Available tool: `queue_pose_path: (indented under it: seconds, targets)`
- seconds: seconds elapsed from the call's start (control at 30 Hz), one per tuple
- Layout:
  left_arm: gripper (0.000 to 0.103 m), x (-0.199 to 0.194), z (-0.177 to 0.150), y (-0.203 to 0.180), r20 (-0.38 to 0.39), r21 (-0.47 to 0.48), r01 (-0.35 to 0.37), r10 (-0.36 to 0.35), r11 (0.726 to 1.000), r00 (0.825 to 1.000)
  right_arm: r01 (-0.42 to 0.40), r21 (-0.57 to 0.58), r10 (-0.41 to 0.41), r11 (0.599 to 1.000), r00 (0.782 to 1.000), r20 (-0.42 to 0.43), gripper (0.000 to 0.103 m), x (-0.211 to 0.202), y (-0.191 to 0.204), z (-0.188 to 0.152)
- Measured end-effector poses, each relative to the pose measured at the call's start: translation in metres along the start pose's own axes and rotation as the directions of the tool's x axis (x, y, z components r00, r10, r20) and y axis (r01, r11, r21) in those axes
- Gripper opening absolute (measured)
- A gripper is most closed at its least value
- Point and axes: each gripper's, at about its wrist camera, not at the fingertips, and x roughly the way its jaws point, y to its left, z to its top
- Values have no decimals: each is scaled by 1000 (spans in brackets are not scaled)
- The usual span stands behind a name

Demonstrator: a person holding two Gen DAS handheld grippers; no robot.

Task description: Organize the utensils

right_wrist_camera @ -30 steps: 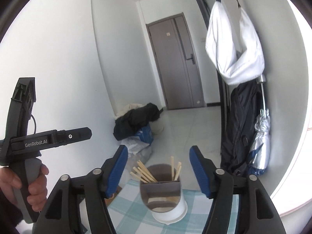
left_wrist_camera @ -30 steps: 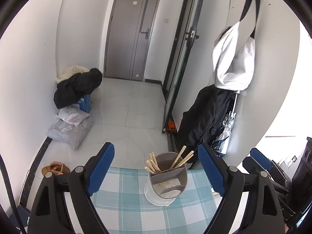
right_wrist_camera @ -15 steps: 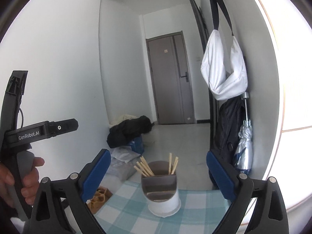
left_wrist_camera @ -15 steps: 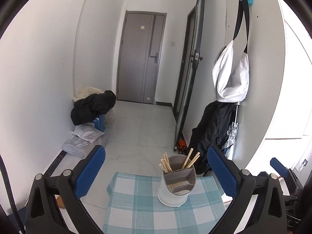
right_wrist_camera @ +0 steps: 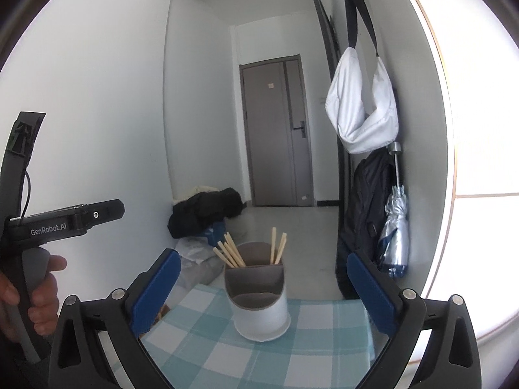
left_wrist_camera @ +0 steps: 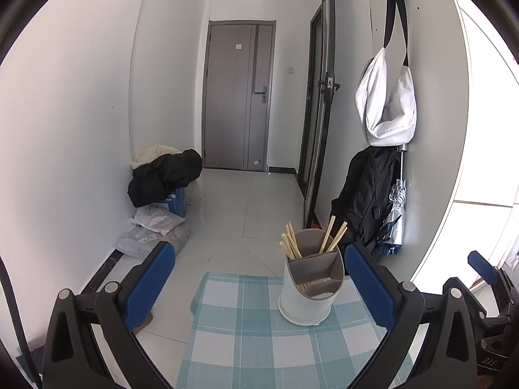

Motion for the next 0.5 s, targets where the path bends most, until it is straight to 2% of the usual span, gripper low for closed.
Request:
queue_pose_path:
  seconds: [0.3,0.5]
  targets:
    - [102,20,-26,-2,-37,-4,-3,3,1000,999,8,-4,-8,1000,1000,-21,103,6,-1,-25]
    - [102,30,-36,-6,-64,34,-4,6,999,998,22,8,-22,1000,999,-41,103,11,-1,-33]
